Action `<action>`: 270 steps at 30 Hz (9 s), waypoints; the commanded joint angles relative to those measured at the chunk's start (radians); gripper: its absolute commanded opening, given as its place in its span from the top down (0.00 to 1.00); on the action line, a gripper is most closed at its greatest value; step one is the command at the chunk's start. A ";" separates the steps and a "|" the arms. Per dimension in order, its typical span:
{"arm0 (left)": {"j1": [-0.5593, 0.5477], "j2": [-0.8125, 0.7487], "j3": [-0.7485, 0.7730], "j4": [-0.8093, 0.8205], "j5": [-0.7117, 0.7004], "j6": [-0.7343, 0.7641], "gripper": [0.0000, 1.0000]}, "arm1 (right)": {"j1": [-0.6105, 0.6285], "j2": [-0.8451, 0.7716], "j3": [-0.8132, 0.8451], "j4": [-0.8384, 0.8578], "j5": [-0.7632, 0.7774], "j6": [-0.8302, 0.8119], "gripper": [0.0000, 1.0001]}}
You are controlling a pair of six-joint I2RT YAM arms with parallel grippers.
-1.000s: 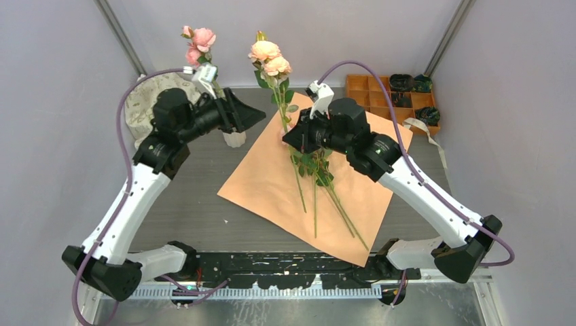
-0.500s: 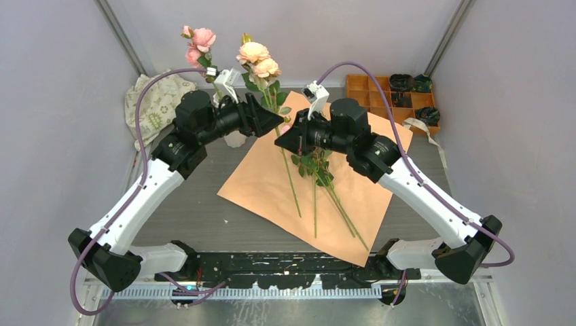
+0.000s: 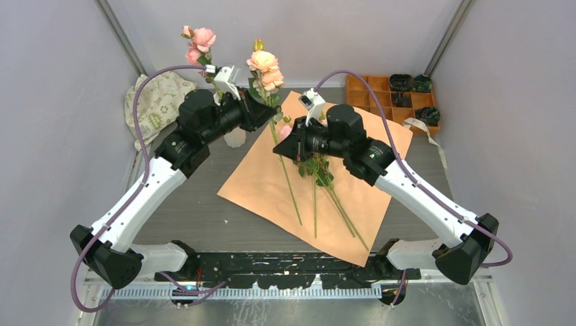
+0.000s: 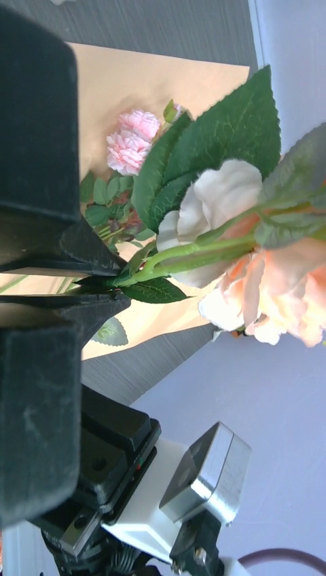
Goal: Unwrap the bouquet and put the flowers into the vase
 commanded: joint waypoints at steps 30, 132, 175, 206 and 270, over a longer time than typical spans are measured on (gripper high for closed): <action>0.012 -0.078 0.112 0.567 -0.591 0.570 0.97 | 0.002 -0.122 -0.092 0.053 0.180 -0.052 0.00; 0.313 -0.140 -0.321 0.149 -0.400 0.038 0.45 | -0.041 0.303 -0.200 0.022 0.541 -0.127 0.16; 0.103 -0.491 -0.346 -0.137 -0.568 -0.022 0.53 | -0.080 0.361 0.241 -0.231 0.442 -0.166 0.99; 0.103 -0.523 -0.255 -0.191 -0.566 -0.006 0.53 | -0.081 0.830 1.004 0.908 0.486 -0.132 0.99; 0.103 -0.559 -0.314 -0.174 -0.600 -0.002 0.52 | -0.001 1.029 0.943 0.802 0.285 -0.087 0.59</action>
